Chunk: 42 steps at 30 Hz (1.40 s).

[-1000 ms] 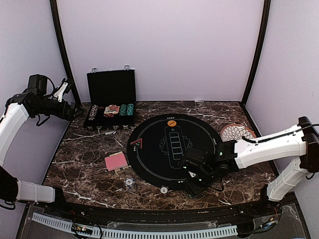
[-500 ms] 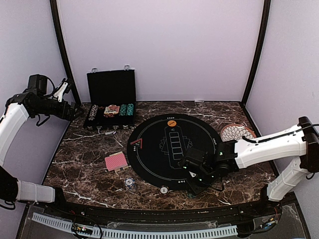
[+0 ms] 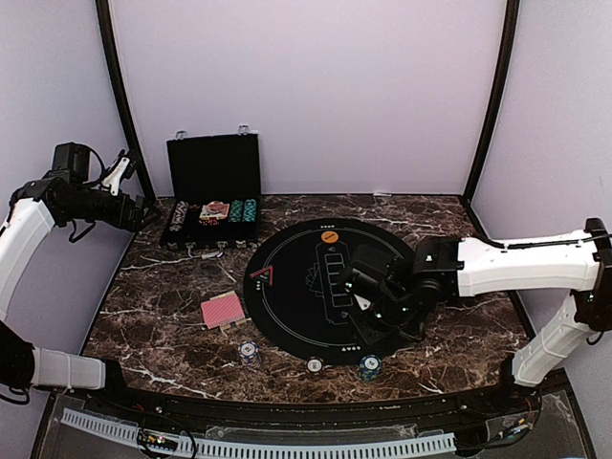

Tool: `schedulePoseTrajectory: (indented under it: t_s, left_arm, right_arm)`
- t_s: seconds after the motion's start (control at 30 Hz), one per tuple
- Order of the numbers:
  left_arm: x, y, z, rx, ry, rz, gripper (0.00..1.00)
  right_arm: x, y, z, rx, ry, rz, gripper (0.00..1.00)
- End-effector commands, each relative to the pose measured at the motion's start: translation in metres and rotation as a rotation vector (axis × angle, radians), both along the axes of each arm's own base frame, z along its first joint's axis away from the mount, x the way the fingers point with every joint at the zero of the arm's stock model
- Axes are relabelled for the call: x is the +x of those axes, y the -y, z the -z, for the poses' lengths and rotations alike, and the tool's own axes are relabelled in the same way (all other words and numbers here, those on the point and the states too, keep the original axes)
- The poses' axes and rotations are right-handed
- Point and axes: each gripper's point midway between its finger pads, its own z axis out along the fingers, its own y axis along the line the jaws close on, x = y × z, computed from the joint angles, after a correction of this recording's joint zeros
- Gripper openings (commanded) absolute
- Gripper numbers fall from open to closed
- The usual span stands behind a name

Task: Distribute texas hold em gaming equipment

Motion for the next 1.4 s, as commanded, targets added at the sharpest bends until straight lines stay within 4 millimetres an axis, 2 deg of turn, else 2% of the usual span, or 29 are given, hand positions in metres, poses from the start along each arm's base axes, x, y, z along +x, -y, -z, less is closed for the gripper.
schedulePoseTrajectory:
  t_s: [0.0, 0.1, 0.23, 0.37, 0.4, 0.5, 0.67, 0.8, 0.97, 1.27, 1.33, 1.37]
  left_arm:
    - [-0.007, 0.001, -0.012, -0.006, 0.034, 0.003, 0.99]
    - [-0.007, 0.0, -0.01, -0.006, 0.023, 0.001, 0.99]
    - [-0.009, 0.0, -0.006, -0.007, 0.006, 0.001, 0.99]
    - [-0.011, 0.001, -0.004, -0.004, -0.003, 0.004, 0.99]
    - [-0.011, 0.001, -0.004, -0.002, -0.005, 0.006, 0.99]
    - [-0.012, 0.001, -0.005, 0.001, -0.012, 0.01, 0.99]
    - [-0.014, 0.002, -0.008, 0.0, -0.008, 0.021, 0.99]
    - [-0.016, 0.003, -0.007, 0.002, -0.009, 0.025, 0.99]
    - [-0.018, 0.003, -0.009, 0.005, -0.004, 0.027, 0.99]
    - [-0.019, 0.004, -0.015, 0.005, 0.014, 0.033, 0.99]
    - [-0.02, 0.003, -0.015, 0.007, 0.01, 0.031, 0.99]
    - [-0.02, 0.003, -0.015, 0.009, 0.009, 0.033, 0.99]
  right_arm:
    - [0.05, 0.003, -0.036, 0.029, 0.092, 0.072, 0.1]
    - [0.094, 0.005, -0.048, 0.056, 0.133, 0.142, 0.1]
    - [0.162, 0.004, -0.051, 0.082, 0.201, 0.219, 0.1]
    - [0.217, -0.003, -0.035, 0.066, 0.227, 0.243, 0.1]
    - [0.231, -0.006, -0.023, 0.047, 0.22, 0.245, 0.1]
    - [0.269, -0.004, -0.004, 0.034, 0.215, 0.278, 0.1]
    - [0.315, -0.005, 0.017, 0.044, 0.219, 0.305, 0.12]
    - [0.339, -0.003, 0.032, 0.05, 0.21, 0.326, 0.12]
    - [0.356, 0.0, 0.048, 0.061, 0.194, 0.338, 0.13]
    - [0.359, -0.001, 0.086, 0.056, 0.134, 0.335, 0.17]
    - [0.357, 0.001, 0.092, 0.047, 0.122, 0.337, 0.22]
    - [0.357, 0.001, 0.094, 0.045, 0.118, 0.337, 0.29]
